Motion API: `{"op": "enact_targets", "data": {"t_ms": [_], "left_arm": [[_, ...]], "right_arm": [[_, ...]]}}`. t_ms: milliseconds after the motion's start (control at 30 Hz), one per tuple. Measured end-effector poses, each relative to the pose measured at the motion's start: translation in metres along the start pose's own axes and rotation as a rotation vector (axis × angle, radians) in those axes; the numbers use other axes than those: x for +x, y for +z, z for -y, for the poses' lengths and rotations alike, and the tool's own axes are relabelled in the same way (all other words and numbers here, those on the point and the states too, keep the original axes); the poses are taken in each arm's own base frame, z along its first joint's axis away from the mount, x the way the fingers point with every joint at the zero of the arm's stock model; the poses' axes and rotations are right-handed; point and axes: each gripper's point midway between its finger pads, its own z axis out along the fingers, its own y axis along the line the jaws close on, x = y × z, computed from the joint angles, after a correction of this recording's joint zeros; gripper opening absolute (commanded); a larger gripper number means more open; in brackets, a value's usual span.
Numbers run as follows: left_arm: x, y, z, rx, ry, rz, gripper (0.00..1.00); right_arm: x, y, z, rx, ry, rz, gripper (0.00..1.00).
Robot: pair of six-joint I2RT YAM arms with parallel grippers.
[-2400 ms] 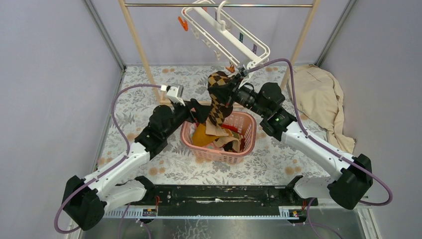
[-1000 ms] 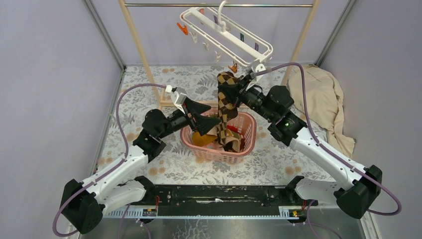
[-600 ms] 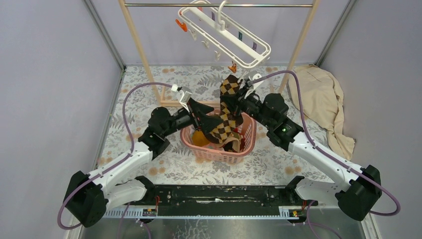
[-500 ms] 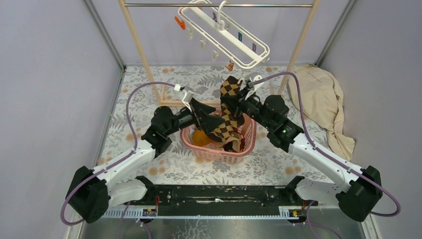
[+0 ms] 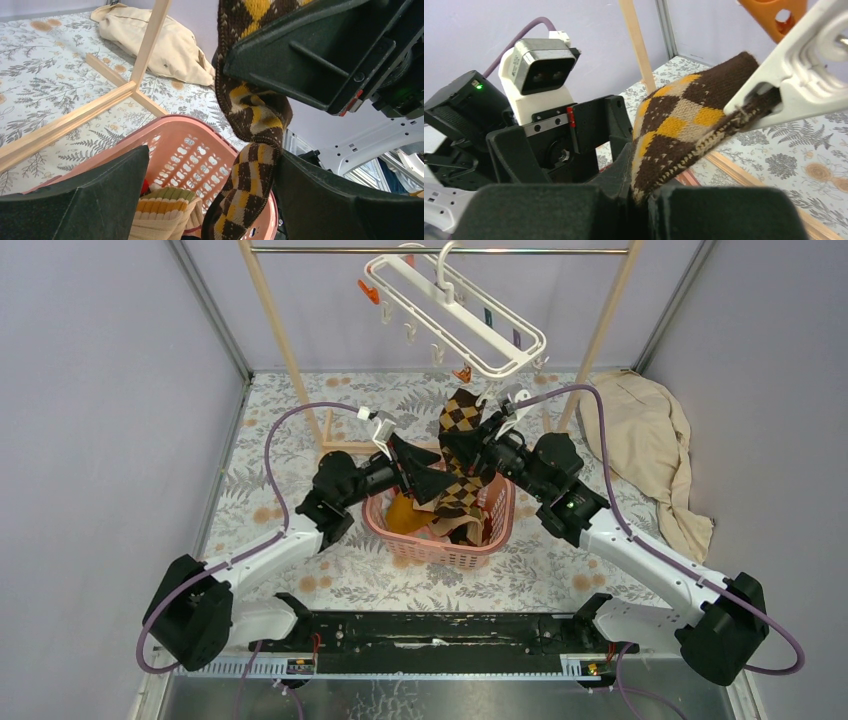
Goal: Remove the socks clipped to the hanger
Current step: Remove the sock from the hanger.
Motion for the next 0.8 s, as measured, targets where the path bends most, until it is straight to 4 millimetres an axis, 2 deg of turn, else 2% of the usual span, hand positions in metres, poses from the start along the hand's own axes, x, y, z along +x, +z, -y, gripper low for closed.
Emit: {"op": "enact_targets", "data": {"t_ms": [67,133,200,233,367,467,667,800], "left_arm": [[-0.002,0.002,0.001,0.01,-0.003,0.011,0.94],[-0.002,0.004,0.0,0.016,-0.011,0.015,0.81],[0.001,0.006,-0.001,0.021,-0.021,0.01,0.59],[0.003,0.006,-0.001,0.025,-0.029,0.006,0.53],[0.008,0.008,-0.002,0.034,-0.05,-0.01,0.2],[0.008,0.008,0.001,0.046,-0.053,-0.012,0.02],[0.001,0.004,0.008,0.055,-0.043,0.0,0.0],[-0.009,-0.001,0.017,0.063,-0.026,0.016,0.0]], "right_arm": [[0.0,0.0,-0.003,-0.015,0.014,0.004,0.0],[0.0,0.0,-0.005,-0.025,0.025,0.004,0.0],[-0.001,0.001,-0.006,-0.027,0.033,0.009,0.0],[-0.001,0.001,-0.006,-0.029,0.036,0.011,0.0],[-0.001,0.001,-0.006,-0.03,0.041,0.012,0.0],[-0.001,0.001,-0.006,-0.029,0.041,0.01,0.0],[0.0,0.001,-0.005,-0.025,0.04,0.008,0.09],[0.004,-0.002,-0.003,-0.011,0.034,-0.012,0.44]]}}
